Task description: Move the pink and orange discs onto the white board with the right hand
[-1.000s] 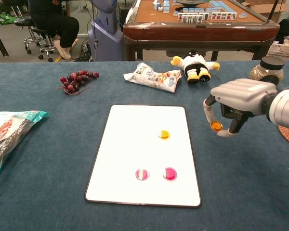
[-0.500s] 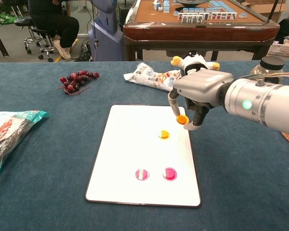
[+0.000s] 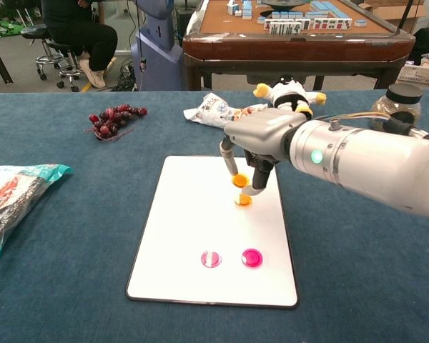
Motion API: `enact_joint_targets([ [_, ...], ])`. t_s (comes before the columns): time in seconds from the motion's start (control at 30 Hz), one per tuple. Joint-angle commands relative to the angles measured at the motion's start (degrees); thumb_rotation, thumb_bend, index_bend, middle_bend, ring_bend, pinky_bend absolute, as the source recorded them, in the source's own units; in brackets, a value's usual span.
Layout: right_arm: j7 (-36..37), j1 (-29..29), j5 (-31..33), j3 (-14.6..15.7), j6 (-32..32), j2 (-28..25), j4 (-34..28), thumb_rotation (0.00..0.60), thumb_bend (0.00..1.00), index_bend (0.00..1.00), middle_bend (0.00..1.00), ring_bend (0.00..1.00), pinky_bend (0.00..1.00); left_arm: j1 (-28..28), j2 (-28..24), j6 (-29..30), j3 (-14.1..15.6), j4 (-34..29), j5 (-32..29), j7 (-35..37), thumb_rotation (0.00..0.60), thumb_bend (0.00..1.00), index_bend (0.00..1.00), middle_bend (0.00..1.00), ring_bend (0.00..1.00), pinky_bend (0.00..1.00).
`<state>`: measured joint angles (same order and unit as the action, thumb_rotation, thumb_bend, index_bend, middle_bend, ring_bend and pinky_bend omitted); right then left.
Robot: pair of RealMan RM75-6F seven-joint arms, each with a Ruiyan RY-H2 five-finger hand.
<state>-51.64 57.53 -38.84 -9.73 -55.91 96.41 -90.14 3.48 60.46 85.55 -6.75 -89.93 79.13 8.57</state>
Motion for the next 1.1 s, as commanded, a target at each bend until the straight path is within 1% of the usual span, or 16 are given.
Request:
enact_joint_targets([
  [0.03,0.0,1.3,1.0,-0.7,0.7,1.3,1.6,0.600,0.27,0.54,1.00,1.00,1.00,0.0,0.0,0.1,0.0,0.0,0.0,0.1,0.600,0.49,0.40,0.52,0.44,0.59],
  [0.47,1.7,4.0,3.2,-0.8,2.2,6.2,7.8,0.600,0.27,0.54,1.00,1.00,1.00,-0.3,-0.4,0.1,0.0,0.1,0.0,0.9,0.600,0.49,0.40,0.52,0.44,0.59],
  [0.67,2.8,4.4,3.2,-0.8,2.6,6.9,9.2,0.600,0.26,0.54,1.00,1.00,1.00,-0.2,-0.5,-0.1,0.1,0.1,0.1,0.9,0.600,0.49,0.40,0.52,0.44,0.59],
  [0.77,3.5,4.5,2.9,-0.8,2.8,7.1,9.7,0.600,0.25,0.52,1.00,1.00,1.00,-0.2,-0.4,-0.1,0.1,0.0,0.1,0.8,0.600,0.49,0.40,0.52,0.44,0.59],
  [0.87,3.9,4.6,2.8,-0.7,3.0,7.3,10.2,0.600,0.17,0.47,1.00,1.00,1.00,-0.3,-0.4,0.0,0.1,0.0,0.2,0.8,0.600,0.49,0.40,0.52,0.44,0.59],
  [0.93,4.2,4.7,2.5,-0.8,2.9,7.5,10.4,0.600,0.10,0.38,1.00,1.00,1.00,-0.3,-0.5,0.0,0.2,0.0,0.2,0.9,0.600,0.49,0.40,0.52,0.44,0.59],
  [1.0,4.8,4.7,2.1,-0.8,2.8,7.7,10.6,0.600,0.06,0.32,1.00,1.00,1.00,-0.3,-0.5,0.0,0.2,0.0,0.2,0.9,0.600,0.49,0.40,0.52,0.44,0.59],
  [1.1,5.4,4.6,1.5,-0.9,2.8,7.9,10.9,0.600,0.03,0.27,1.00,1.00,1.00,-0.3,-0.5,0.0,0.2,0.0,0.2,0.9,0.600,0.49,0.40,0.52,0.44,0.59],
])
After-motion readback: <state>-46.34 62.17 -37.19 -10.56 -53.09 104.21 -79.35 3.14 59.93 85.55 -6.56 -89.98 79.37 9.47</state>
